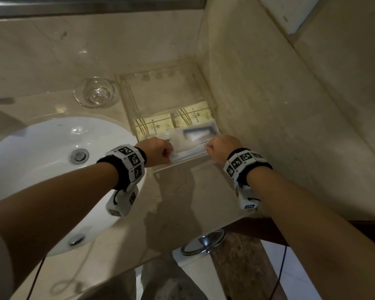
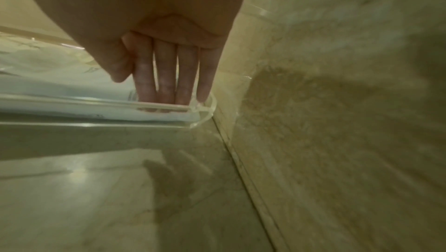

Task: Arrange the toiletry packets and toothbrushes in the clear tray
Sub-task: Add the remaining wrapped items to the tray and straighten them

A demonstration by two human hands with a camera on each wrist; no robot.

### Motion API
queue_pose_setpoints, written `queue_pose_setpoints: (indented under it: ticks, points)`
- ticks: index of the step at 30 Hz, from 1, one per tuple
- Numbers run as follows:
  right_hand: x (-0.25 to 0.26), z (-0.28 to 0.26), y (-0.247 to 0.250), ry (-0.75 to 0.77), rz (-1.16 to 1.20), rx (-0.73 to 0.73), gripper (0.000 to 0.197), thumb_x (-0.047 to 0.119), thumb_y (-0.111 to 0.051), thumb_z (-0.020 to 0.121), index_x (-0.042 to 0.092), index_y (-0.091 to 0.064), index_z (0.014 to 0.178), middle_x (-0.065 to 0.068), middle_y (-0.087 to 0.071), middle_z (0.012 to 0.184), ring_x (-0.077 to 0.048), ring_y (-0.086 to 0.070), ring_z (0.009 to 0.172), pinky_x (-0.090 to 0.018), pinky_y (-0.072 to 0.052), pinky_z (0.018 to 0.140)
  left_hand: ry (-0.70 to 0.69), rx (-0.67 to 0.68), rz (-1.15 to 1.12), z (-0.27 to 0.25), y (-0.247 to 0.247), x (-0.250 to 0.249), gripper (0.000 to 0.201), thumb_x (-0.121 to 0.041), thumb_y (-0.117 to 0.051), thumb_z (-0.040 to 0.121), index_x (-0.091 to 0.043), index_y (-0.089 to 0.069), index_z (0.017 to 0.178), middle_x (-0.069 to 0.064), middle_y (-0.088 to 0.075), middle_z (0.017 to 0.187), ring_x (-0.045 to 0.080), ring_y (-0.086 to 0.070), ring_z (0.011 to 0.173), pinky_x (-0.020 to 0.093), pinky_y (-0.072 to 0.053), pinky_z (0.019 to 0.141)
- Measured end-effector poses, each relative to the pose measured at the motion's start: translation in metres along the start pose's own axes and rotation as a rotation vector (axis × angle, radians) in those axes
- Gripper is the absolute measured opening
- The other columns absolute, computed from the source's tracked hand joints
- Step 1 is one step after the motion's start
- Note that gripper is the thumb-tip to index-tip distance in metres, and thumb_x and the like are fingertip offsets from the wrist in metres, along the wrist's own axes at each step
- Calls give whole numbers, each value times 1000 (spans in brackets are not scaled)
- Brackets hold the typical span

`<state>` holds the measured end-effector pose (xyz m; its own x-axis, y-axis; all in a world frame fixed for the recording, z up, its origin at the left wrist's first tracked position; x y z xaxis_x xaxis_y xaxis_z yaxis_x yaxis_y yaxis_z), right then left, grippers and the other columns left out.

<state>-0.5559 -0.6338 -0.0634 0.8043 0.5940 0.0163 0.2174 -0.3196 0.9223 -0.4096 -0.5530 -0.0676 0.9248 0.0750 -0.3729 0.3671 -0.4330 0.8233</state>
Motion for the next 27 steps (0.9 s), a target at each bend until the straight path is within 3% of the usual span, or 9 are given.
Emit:
queue_pose_setpoints:
  ticks: [3, 6, 9, 14, 15, 17, 20, 24, 27]
  points:
    - [0, -3, 7, -1, -66, -50, 40, 24, -34, 98, 5, -68, 90, -9, -60, 84, -24, -59, 75, -30, -48, 68, 28, -96, -61, -1, 13, 4, 11, -28, -55, 87, -17, -55, 85, 1, -49, 88, 23, -51, 90, 26, -37, 75]
    - [0, -3, 6, -19, -107, 4, 39, 23, -34, 99, 6, -68, 94, -7, -57, 81, -22, -55, 73, -31, -50, 70, 63, -179, -108, -3, 23, 13, 19, -32, -58, 86, -13, -56, 90, 5, -50, 97, 25, -52, 97, 27, -36, 74]
    - [-2, -1, 4, -34, -86, 32, 37, 20, -34, 98, 6, -68, 95, -8, -60, 84, -22, -53, 72, -30, -48, 69, 109, -187, -85, -4, 24, 20, 34, -36, -59, 85, -9, -57, 106, 10, -52, 114, 28, -52, 107, 34, -43, 86]
    - [0, 2, 14, -108, -62, 43, 37, 27, -34, 98, 9, -56, 73, -7, -56, 75, -24, -53, 74, -28, -41, 65, 133, -158, -90, -6, 20, 22, 41, -44, -57, 85, -12, -56, 111, 8, -51, 120, 27, -52, 109, 35, -44, 90]
    - [3, 3, 22, -98, -54, -4, 35, 26, -34, 98, 9, -58, 78, -9, -59, 82, -25, -54, 76, -28, -42, 66, 136, -164, -92, -6, 20, 22, 41, -43, -57, 85, -12, -56, 111, 8, -51, 120, 27, -52, 109, 35, -43, 89]
    - [13, 6, 32, -27, 51, -121, 31, 26, -37, 97, 8, -61, 107, -10, -61, 110, -27, -58, 95, -32, -46, 77, 137, -177, -84, -7, 22, 23, 38, -35, -59, 85, -13, -54, 115, 8, -50, 123, 26, -50, 112, 34, -42, 89]
    - [40, 15, 25, 150, 173, -94, 41, 21, -46, 94, 13, -45, 134, -6, -44, 138, -25, -44, 125, -38, -42, 101, 138, -196, -92, -9, 24, 25, 39, -28, -61, 83, -13, -52, 119, 8, -46, 127, 26, -45, 118, 35, -41, 95]
    - [58, 26, 21, 193, 178, -77, 57, 22, -52, 91, 16, -32, 144, -3, -32, 152, -23, -28, 140, -41, -27, 114, 129, -201, -92, -11, 23, 28, 40, -25, -63, 82, -12, -52, 118, 9, -46, 127, 26, -44, 120, 35, -39, 97]
    - [66, 29, 19, 202, 103, -47, 58, 24, -52, 90, 20, -31, 144, -1, -37, 149, -22, -28, 138, -40, -23, 112, 129, -197, -101, -13, 21, 31, 39, -23, -63, 82, -12, -52, 118, 9, -47, 126, 26, -47, 117, 33, -40, 93]
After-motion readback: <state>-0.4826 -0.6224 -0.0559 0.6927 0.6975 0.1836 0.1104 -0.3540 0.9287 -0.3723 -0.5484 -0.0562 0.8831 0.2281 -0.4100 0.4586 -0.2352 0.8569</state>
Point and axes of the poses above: each hand's wrist, its own z-axis towards the middle knuckle, its own y-axis out of the back of the hand, x = y × z, the point moved 8 cm from there along z, towards the middle knuckle
